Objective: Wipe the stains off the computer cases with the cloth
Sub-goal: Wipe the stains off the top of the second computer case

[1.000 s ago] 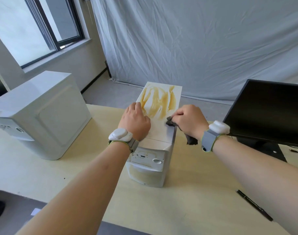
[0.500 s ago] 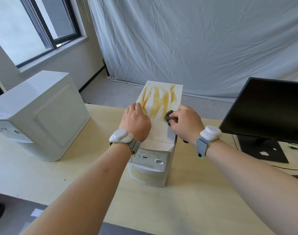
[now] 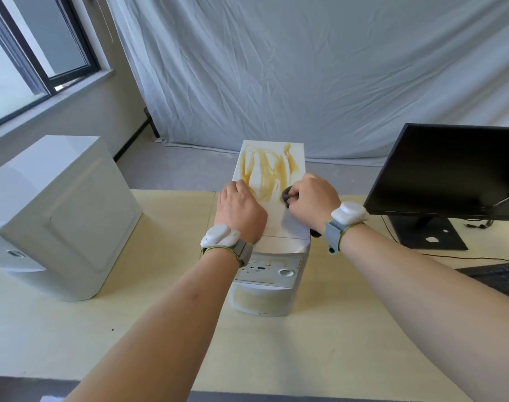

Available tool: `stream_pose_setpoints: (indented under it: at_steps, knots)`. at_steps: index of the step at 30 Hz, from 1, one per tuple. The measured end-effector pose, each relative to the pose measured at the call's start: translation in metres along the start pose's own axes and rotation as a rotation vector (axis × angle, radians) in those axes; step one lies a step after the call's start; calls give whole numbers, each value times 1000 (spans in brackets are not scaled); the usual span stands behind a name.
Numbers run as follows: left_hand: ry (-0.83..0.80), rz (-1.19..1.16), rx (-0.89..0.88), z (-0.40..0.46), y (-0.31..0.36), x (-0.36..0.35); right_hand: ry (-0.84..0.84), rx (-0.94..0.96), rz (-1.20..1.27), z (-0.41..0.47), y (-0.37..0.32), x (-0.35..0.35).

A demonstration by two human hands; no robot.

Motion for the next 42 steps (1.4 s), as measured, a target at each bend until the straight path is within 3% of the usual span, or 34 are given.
stream_pose_setpoints:
  at_steps: [7,13,17,23,26,33,39,42]
  knots:
    - [9,6,-36,-1,-2,2,-197,181,122,-52,-15,5]
    - [-4,-19,-17,0,0,4,44,-24,19,23,2,1]
    - [-22,-67,12,-3,1,7,60,-68,-21,36,-1,-9]
    - [-13,-255,104,-5,-9,12,-221,347,133,-22,-32,-10]
    - [41,-336,123,-4,-17,18,-377,378,262,-38,-26,-9]
    - [96,-395,138,-2,-21,19,-57,183,128,41,-11,-10]
    - [167,-456,80,-5,-17,28,-204,449,238,-19,-37,-14]
    - [179,-457,79,-8,-16,32,-397,444,350,-32,-19,-9]
Point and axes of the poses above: each hand's wrist, its own z-axis towards the middle knuckle, its own x-axis out of the back of the hand, y = z × x, the point moved 10 cm from there along z, towards the middle knuckle
